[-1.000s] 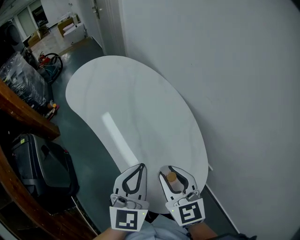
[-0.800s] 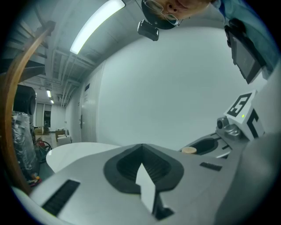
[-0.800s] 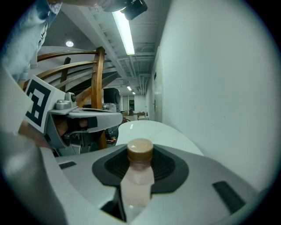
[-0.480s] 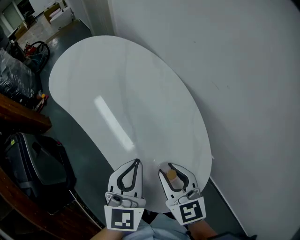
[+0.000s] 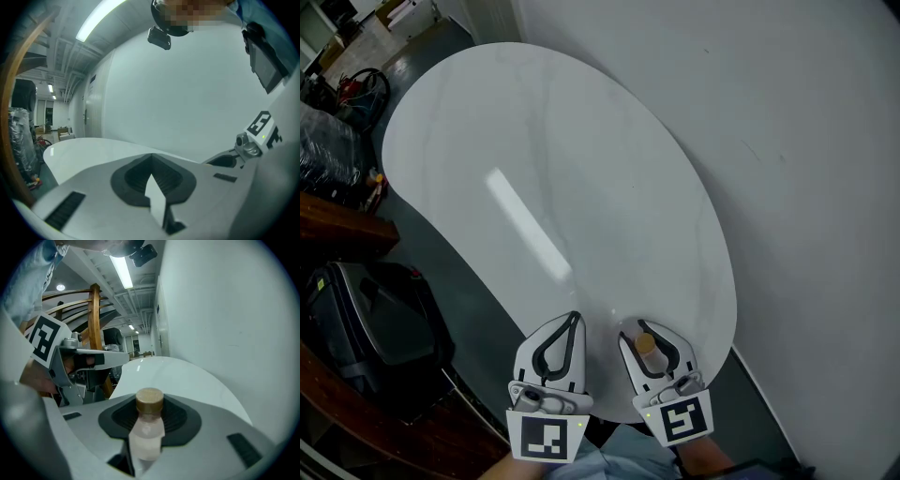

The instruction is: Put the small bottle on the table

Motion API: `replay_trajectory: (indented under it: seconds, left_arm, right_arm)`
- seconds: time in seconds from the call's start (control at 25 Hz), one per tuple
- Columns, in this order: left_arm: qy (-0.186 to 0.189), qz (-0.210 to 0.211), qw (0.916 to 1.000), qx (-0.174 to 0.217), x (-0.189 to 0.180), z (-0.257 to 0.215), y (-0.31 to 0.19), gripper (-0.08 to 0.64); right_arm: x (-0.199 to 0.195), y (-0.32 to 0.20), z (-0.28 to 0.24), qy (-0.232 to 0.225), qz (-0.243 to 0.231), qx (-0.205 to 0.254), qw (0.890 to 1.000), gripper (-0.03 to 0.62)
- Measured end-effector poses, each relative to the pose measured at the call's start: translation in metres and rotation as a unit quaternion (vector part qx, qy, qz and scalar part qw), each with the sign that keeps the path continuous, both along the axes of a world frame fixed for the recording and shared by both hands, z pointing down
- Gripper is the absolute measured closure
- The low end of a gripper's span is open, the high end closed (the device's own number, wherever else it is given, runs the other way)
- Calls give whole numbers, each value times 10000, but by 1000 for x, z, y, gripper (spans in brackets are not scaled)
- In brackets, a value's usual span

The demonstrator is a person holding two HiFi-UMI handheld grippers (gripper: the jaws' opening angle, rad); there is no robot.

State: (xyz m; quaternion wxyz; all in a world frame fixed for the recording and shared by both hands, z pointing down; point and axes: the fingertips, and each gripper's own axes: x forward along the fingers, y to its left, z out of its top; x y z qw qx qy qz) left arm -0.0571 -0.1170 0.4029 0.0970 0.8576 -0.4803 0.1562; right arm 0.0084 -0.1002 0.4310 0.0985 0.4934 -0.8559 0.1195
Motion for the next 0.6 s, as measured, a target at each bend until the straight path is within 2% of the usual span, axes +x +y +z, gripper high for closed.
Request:
replay_trajectory:
  seconds: [0.08,0.2,0.32,0.6]
  left_arm:
    - [105,-128,9997,-154,-2,4,0,560]
    - [-74,51,9999,-132,-2,7,-3,560]
    - [76,-102,9995,-298,-4,12,-4,560]
    - [17,13,9990,-437,-2,20,-6,560]
  right_arm:
    - [0,1,6,11,24,-79,10000,472]
    - [0,2,12,2,57,-168,9998,472]
    - [-1,2,17,-46,77,-221,9997,472]
    - [-1,2,25,-145,203,-350,9991,472]
